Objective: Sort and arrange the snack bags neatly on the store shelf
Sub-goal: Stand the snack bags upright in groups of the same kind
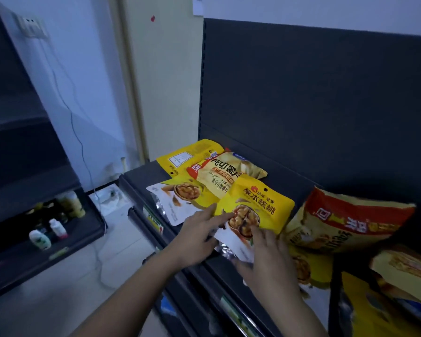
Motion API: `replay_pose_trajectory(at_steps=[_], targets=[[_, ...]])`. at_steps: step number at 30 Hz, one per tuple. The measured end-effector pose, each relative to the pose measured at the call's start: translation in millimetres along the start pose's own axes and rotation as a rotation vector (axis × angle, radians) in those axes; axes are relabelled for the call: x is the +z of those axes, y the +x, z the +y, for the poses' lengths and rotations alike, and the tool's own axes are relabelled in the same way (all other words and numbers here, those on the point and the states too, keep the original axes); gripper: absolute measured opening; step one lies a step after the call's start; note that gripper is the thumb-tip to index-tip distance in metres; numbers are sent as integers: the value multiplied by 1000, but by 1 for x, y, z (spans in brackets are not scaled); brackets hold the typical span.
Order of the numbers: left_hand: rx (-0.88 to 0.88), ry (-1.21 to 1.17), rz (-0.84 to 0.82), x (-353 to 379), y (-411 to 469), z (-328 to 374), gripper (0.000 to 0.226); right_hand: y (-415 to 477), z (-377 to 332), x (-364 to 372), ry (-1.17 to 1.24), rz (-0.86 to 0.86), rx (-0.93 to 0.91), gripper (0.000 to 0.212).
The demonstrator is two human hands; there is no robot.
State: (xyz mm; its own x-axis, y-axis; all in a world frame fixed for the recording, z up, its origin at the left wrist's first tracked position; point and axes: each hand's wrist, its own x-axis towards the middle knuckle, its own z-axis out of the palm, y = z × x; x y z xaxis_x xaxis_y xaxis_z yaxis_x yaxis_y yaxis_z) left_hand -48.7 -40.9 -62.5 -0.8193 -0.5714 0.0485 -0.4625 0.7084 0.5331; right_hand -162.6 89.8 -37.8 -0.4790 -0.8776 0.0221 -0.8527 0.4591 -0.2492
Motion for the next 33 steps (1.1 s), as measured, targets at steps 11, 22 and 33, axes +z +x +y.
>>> replay_pose_trajectory(at_steps=[11,22,33], targets=[[192,-212,132,-54,83,-44,68,50,-20,-25,97,-76,134,83],[125,-116,-240,-75,168,-125,125,176,-55,30,48,-141,392,111],[294,-369,-28,-115,170,-116,85,189,-79,16,582,233,314,102]])
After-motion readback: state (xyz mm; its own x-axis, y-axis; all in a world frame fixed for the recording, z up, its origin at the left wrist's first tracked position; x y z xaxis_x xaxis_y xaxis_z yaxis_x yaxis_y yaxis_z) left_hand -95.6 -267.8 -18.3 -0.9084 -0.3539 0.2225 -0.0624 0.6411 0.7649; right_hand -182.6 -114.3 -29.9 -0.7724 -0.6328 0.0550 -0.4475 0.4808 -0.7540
